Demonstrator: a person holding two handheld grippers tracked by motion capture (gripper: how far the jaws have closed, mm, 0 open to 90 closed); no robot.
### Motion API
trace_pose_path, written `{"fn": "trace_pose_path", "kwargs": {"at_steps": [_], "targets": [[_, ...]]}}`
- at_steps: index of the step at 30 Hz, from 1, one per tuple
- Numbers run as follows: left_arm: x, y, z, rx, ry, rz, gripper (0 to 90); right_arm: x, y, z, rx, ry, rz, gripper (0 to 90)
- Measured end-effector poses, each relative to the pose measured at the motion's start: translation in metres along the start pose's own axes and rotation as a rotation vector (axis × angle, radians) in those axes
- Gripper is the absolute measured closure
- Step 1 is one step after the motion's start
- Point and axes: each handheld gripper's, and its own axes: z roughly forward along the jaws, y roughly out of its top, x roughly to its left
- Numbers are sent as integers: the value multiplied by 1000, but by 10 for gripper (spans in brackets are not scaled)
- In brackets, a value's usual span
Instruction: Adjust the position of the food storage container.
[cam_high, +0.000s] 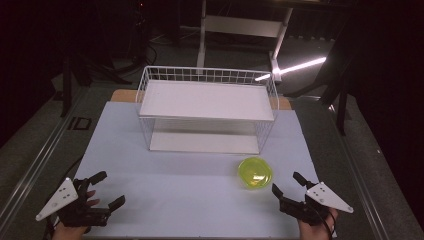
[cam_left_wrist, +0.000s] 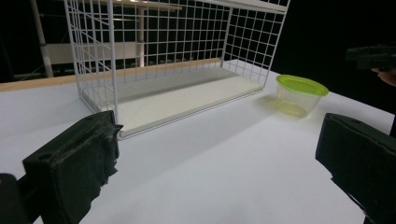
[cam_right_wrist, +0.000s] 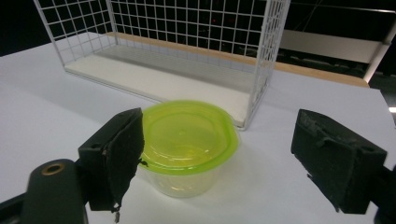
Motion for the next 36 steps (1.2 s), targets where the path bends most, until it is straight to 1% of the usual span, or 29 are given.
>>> {"fn": "trace_pose_path", "kwargs": {"at_steps": [4,5,6,7,8,9,10,11,12,13,14,15,17,18,19,21,22,25,26,28,31,32,34,35,36], "targets": [[-1,1,-2,-11,0,1,3,7,6,-2,3,12,-20,170],[-1,1,-2,-11,0,1,3,7,6,-2,3,12,-20,170],[-1,1,-2,-11,-2,3,3,10,8,-1,4,21,-28,170],[-2,1,-2,-10,-2,4,3,12,11,-1,8,30,-51,170],[-2,1,-2,-11,-4,3,3,14,14,-1,7,31,-62,170],[-2,1,-1,-9,-5,3,3,15,16,-1,8,47,-69,169],[-2,1,-1,-8,-7,1,3,16,19,-1,6,69,-62,168],[-2,1,-1,-7,-6,0,3,16,21,0,6,76,-59,159],[-2,1,0,-7,-7,1,3,16,23,2,17,80,-58,148],[-2,1,0,-6,-8,1,4,15,25,3,4,86,-61,135],[-2,1,0,-6,-10,1,3,15,27,4,-2,75,-77,135],[-3,1,0,-6,-10,0,3,14,29,6,18,67,-92,131],[-3,1,1,-7,-12,0,3,13,31,8,27,61,-99,130],[-3,1,1,-5,-14,0,3,10,33,10,33,66,-80,130],[-4,1,1,0,-17,2,3,6,35,14,51,49,-62,129],[-4,1,2,1,-17,6,3,5,35,16,59,48,-57,126],[-4,1,2,3,-17,11,3,2,36,22,75,21,-40,125],[-5,0,2,1,-20,10,3,0,35,26,87,20,-39,133],[-5,0,2,3,-20,11,3,0,34,28,101,16,-43,134],[-5,0,2,-1,-21,5,3,-2,31,31,116,-4,-52,185],[-4,0,1,-2,-20,5,3,-4,24,33,132,-49,-51,344],[-4,0,1,-2,-20,3,3,-6,22,33,143,-61,-43,374],[-4,0,1,-3,-20,3,4,-11,17,36,164,-70,-22,458],[-4,0,2,-3,-21,0,3,-13,14,37,177,-81,-26,524],[-4,0,2,-3,-22,1,3,-15,11,37,189,-84,-27,570]]}}
